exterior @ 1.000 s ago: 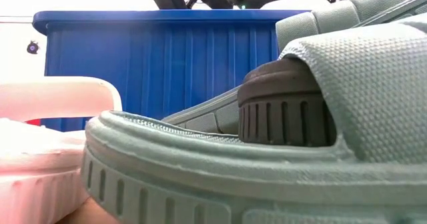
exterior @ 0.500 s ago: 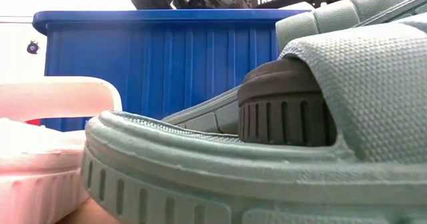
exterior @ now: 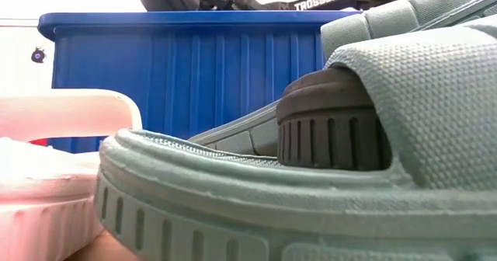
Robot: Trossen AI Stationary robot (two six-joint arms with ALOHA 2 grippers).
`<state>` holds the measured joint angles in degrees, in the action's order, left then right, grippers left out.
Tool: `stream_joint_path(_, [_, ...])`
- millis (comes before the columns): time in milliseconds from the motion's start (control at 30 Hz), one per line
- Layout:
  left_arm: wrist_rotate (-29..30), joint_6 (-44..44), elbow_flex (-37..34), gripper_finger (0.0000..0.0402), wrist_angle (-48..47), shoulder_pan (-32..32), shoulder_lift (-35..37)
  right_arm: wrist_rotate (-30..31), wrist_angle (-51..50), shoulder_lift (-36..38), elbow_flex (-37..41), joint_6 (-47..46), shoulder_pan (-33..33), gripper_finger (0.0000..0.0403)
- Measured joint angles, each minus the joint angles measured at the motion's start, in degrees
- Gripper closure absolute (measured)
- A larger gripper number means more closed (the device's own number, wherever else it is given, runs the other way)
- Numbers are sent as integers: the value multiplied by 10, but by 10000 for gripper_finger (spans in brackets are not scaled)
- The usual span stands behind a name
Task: Pick and place slides into bin
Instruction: Put the black slipper into the blue bin
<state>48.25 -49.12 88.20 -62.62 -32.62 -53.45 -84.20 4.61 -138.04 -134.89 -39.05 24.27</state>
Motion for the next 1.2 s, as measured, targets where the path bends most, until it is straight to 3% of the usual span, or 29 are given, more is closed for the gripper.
stream_joint_path(1200, [-6, 1, 0, 292, 0, 0, -5, 49, 34, 1, -1, -23, 1, 394])
